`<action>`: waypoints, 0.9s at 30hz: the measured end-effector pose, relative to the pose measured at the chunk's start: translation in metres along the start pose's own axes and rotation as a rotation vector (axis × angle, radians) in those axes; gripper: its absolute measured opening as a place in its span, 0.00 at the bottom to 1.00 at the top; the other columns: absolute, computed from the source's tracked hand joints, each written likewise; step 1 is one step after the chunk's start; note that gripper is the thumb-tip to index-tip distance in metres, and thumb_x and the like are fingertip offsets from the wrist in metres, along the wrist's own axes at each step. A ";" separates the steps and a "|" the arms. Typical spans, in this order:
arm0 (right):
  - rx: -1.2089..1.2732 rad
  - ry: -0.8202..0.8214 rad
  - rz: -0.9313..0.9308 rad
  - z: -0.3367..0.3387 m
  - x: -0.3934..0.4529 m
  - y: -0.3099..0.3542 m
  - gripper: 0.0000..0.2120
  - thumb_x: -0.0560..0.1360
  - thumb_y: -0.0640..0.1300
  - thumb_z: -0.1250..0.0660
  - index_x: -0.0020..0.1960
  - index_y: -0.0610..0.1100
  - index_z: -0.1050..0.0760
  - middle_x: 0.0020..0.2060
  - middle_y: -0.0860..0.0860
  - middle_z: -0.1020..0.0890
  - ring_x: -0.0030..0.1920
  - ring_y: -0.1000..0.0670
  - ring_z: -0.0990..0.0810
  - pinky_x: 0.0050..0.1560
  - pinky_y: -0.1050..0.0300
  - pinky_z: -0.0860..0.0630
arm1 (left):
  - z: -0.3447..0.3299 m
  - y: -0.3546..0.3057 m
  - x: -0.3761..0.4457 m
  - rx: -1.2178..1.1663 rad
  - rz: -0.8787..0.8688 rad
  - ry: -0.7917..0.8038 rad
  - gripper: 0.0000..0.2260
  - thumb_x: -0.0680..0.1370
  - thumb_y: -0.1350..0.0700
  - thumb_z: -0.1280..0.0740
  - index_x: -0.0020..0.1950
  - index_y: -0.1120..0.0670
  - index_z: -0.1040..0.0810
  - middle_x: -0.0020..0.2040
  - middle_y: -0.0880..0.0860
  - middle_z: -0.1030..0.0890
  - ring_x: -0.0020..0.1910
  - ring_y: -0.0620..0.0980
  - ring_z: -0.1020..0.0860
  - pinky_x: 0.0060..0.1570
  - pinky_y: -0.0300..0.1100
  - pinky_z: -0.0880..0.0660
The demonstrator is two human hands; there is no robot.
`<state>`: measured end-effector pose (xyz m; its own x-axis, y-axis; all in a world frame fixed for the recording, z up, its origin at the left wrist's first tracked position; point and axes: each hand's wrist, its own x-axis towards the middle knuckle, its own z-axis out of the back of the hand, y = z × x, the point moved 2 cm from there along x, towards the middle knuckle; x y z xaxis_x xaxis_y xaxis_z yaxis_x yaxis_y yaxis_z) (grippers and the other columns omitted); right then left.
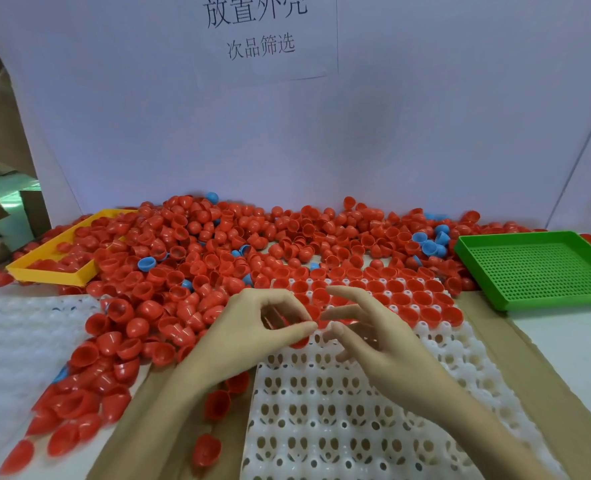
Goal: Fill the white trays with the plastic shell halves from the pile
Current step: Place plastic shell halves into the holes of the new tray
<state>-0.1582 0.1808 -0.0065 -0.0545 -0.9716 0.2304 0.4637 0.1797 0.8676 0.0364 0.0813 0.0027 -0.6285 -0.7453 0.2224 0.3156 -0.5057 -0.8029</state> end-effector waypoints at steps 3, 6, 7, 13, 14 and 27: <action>0.015 -0.015 -0.036 0.002 0.002 -0.001 0.17 0.84 0.45 0.34 0.70 0.58 0.28 0.56 0.55 0.16 0.54 0.56 0.15 0.51 0.53 0.15 | 0.001 -0.002 -0.003 0.018 0.000 0.061 0.04 0.75 0.45 0.22 0.48 0.41 0.13 0.43 0.43 0.13 0.42 0.42 0.15 0.41 0.35 0.19; 0.028 -0.040 -0.049 0.005 0.003 -0.002 0.15 0.84 0.43 0.34 0.68 0.55 0.26 0.55 0.54 0.16 0.53 0.56 0.15 0.50 0.55 0.15 | -0.004 -0.008 -0.004 0.056 -0.090 0.076 0.03 0.76 0.46 0.22 0.48 0.41 0.13 0.46 0.41 0.13 0.47 0.40 0.15 0.45 0.29 0.23; 0.031 -0.044 -0.053 0.005 0.003 -0.003 0.14 0.84 0.43 0.34 0.68 0.55 0.26 0.55 0.54 0.16 0.53 0.56 0.15 0.50 0.55 0.15 | -0.006 -0.009 -0.004 0.079 -0.105 0.076 0.03 0.76 0.46 0.22 0.49 0.42 0.13 0.47 0.40 0.13 0.49 0.39 0.15 0.46 0.28 0.24; 0.030 -0.071 -0.077 0.008 0.003 -0.006 0.13 0.84 0.42 0.35 0.65 0.55 0.25 0.53 0.54 0.15 0.52 0.57 0.14 0.51 0.53 0.15 | -0.001 -0.005 -0.005 0.350 -0.105 -0.029 0.02 0.77 0.46 0.24 0.48 0.42 0.14 0.45 0.36 0.15 0.50 0.37 0.17 0.53 0.40 0.20; 0.027 -0.076 -0.083 0.008 0.003 -0.006 0.13 0.84 0.42 0.35 0.65 0.55 0.24 0.52 0.54 0.15 0.52 0.57 0.14 0.51 0.53 0.15 | 0.002 -0.004 -0.005 0.349 -0.099 -0.041 0.02 0.77 0.46 0.24 0.47 0.42 0.14 0.45 0.36 0.16 0.50 0.36 0.18 0.53 0.40 0.20; 0.025 -0.087 -0.142 0.010 0.004 -0.006 0.11 0.84 0.42 0.35 0.62 0.55 0.22 0.50 0.54 0.14 0.50 0.57 0.14 0.51 0.55 0.15 | 0.001 0.002 -0.005 0.430 -0.090 -0.108 0.05 0.77 0.41 0.26 0.44 0.40 0.16 0.44 0.34 0.18 0.50 0.40 0.26 0.50 0.36 0.29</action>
<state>-0.1701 0.1777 -0.0064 -0.1945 -0.9707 0.1410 0.4237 0.0465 0.9046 0.0407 0.0833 0.0005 -0.5961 -0.7198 0.3557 0.5443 -0.6880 -0.4800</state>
